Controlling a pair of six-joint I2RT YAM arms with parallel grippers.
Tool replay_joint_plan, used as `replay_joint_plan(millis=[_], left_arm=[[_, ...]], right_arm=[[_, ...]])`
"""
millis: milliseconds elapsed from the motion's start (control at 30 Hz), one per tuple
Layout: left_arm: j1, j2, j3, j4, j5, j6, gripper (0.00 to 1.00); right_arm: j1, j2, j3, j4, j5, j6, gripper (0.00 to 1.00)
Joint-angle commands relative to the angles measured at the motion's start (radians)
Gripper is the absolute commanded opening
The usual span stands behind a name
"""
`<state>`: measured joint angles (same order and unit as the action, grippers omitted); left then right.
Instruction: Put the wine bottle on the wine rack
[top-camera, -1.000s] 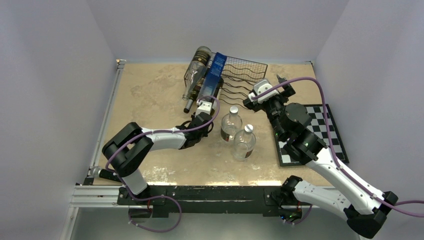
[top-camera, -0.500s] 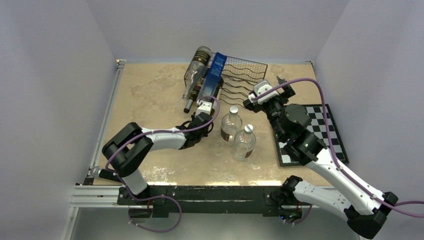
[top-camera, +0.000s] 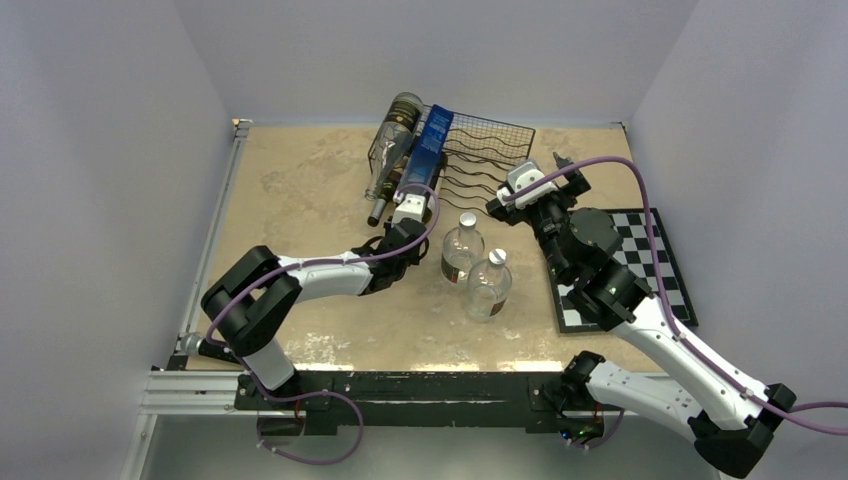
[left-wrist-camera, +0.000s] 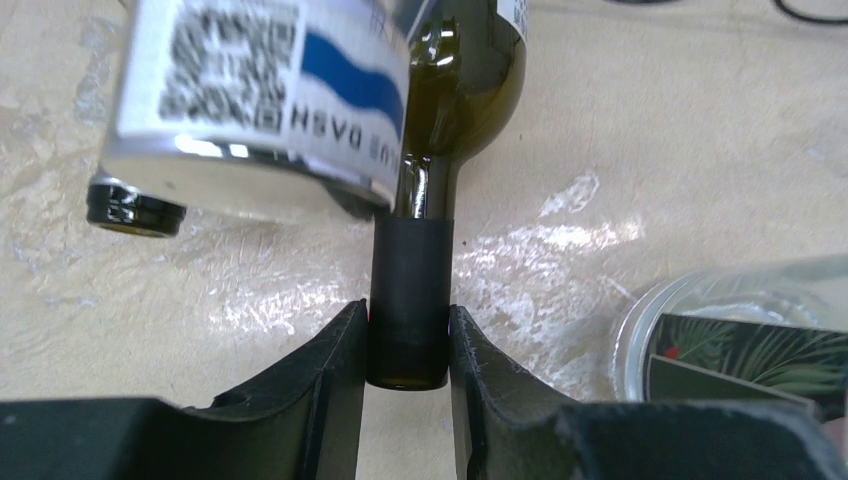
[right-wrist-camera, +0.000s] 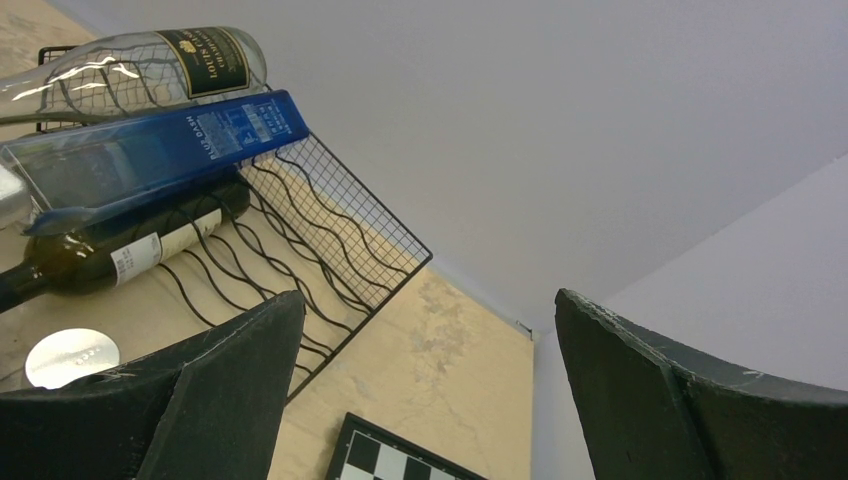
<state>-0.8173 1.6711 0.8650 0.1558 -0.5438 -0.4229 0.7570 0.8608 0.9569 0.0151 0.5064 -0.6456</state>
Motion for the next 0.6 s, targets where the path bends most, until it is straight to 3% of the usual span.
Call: replay_joint_plan(millis=[0,567], left_arm=[[-0.008,-0.007,0.064,0.076,-0.075,0.011,0.00],[-0.008,0.183,0.259,-0.021,-0.139,0.036,0.00]], right_arm=[[-0.004,-0.017,-0.003,0.033,-0.004,0.004,0.98],[-0.004,0.002,0.009,0.044,-0.012,-0.034,0.99]])
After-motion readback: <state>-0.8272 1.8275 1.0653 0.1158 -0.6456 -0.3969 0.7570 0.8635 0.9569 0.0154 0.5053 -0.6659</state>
